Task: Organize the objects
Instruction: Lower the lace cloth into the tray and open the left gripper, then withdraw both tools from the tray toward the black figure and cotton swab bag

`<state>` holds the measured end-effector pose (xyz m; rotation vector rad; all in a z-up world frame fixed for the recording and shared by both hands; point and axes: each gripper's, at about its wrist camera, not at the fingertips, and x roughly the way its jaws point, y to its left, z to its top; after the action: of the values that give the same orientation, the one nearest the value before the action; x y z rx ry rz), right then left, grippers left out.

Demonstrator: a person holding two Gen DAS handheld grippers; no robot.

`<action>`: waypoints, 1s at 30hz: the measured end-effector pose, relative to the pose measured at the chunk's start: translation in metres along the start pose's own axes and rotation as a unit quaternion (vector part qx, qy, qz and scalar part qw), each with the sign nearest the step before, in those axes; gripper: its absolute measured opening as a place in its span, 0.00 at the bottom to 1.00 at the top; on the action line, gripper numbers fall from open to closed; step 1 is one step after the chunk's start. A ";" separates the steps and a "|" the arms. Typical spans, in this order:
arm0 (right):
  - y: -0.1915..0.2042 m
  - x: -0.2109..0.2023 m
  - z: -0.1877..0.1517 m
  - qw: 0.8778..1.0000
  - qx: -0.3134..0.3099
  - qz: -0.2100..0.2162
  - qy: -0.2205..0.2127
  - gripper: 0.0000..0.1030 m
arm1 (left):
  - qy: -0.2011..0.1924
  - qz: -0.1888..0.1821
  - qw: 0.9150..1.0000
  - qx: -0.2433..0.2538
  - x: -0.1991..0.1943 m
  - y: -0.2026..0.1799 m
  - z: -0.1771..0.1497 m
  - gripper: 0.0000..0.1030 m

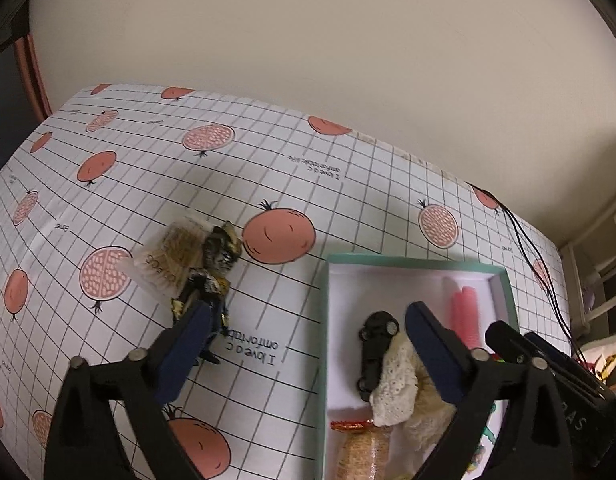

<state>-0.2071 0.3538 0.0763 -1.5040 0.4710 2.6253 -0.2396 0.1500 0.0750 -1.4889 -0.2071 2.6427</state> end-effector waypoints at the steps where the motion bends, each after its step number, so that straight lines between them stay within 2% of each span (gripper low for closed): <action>1: 0.001 0.000 0.000 1.000 -0.002 0.000 0.000 0.79 | -0.001 0.001 1.000 -0.002 0.000 0.002 0.001 0.95; 5: 0.003 0.001 -0.001 1.000 -0.006 0.001 0.000 0.86 | -0.002 0.002 1.000 -0.009 -0.001 0.007 0.002 0.96; 7: 0.003 0.001 -0.001 1.000 -0.009 0.001 0.000 0.93 | -0.003 0.005 1.000 -0.012 -0.001 0.009 0.002 0.99; 10: 0.005 0.002 -0.001 1.000 -0.012 -0.001 -0.004 1.00 | -0.004 0.007 1.000 -0.018 -0.001 0.013 0.003 1.00; 30: 0.007 0.006 -0.003 1.000 -0.011 -0.010 0.000 1.00 | -0.011 0.008 1.000 -0.021 -0.004 0.023 0.010 1.00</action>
<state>-0.2094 0.3459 0.0713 -1.5080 0.4276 2.6233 -0.2462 0.1261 0.0797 -1.4815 -0.2560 2.6836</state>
